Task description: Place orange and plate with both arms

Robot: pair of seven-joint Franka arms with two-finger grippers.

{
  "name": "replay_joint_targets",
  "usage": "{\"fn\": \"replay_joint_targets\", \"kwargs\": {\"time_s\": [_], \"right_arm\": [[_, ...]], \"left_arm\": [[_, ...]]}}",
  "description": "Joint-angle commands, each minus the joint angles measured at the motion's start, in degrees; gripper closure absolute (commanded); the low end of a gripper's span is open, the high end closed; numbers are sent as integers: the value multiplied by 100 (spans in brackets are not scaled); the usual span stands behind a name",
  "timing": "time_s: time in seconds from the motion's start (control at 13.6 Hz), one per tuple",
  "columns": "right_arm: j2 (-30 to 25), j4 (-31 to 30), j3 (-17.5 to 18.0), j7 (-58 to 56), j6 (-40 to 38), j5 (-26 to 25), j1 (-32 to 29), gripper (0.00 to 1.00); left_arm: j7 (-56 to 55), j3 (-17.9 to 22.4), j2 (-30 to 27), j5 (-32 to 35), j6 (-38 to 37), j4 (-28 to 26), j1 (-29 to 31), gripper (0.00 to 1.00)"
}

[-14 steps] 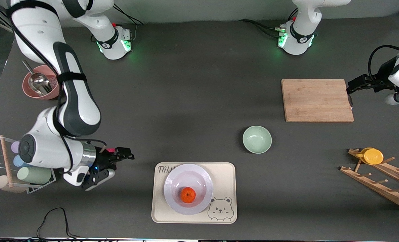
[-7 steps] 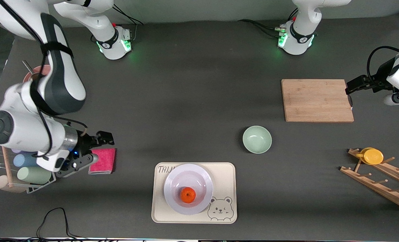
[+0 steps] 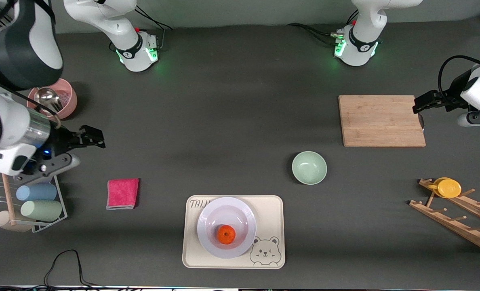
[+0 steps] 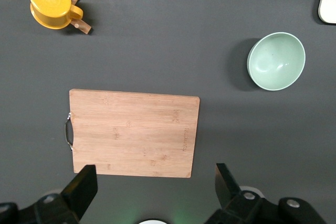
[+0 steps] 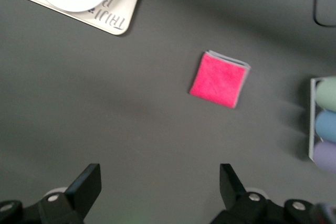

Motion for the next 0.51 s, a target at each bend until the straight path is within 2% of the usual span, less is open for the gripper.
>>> {"fn": "replay_joint_targets", "kwargs": {"time_s": [0.0,0.29,0.44], "right_arm": [[-645,-714,-186,148,-12,-377,78,0],[-1955,-2490,-186,148,735,-458,-1,0],[-2203,-2669,-186,139,745,-606,-124,0]], "left_arm": [[-30,-8,-46,88,80,-44,-85,0],[-48,-158,-37,299,133,-44,-59,0],[-57,-140,-81,377,54,-9,-23,0]]}}
